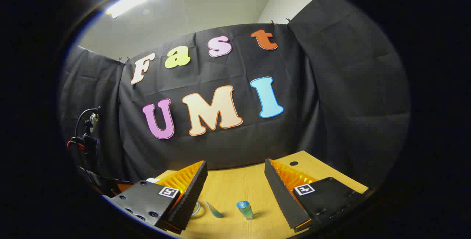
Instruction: First open the suitcase, pack the skin care products into it, and then close the suitcase.
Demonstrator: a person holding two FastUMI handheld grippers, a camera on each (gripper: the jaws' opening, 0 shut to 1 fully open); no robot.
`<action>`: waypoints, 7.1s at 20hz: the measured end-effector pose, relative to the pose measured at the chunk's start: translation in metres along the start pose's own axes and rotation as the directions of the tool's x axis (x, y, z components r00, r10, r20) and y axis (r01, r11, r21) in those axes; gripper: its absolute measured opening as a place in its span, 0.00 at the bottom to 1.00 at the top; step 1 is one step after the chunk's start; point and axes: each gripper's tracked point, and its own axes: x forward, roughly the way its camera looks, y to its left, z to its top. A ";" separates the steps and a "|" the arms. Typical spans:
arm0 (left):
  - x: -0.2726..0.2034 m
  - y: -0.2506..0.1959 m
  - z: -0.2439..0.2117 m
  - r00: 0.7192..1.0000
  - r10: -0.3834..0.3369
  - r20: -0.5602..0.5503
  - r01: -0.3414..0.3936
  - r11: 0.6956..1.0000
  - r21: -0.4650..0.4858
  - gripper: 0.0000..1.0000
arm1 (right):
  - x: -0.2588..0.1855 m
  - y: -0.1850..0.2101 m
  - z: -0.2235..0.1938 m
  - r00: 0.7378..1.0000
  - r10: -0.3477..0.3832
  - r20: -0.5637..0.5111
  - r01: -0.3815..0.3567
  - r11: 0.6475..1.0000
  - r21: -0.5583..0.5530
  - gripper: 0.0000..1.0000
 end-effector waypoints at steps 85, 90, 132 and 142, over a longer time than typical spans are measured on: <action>-0.029 0.236 0.100 0.895 0.231 -0.382 -0.330 0.919 -0.216 0.00 | 0.003 -0.002 -0.094 0.926 0.149 -0.348 -0.118 0.987 0.107 0.98; -0.077 0.311 0.072 0.832 0.380 -0.405 -0.484 0.853 -0.193 0.00 | 0.004 0.004 -0.095 0.921 0.162 -0.354 -0.134 0.986 0.102 0.98; -0.071 0.245 -0.044 0.892 0.332 -0.307 -0.374 0.923 -0.088 0.95 | -0.020 -0.011 -0.157 0.885 0.060 -0.462 -0.085 0.996 -0.033 0.98; -0.011 0.004 -0.048 0.953 -0.062 -0.295 0.082 0.995 0.056 0.96 | -0.024 -0.027 -0.165 0.871 0.079 -0.485 -0.097 0.995 -0.013 0.98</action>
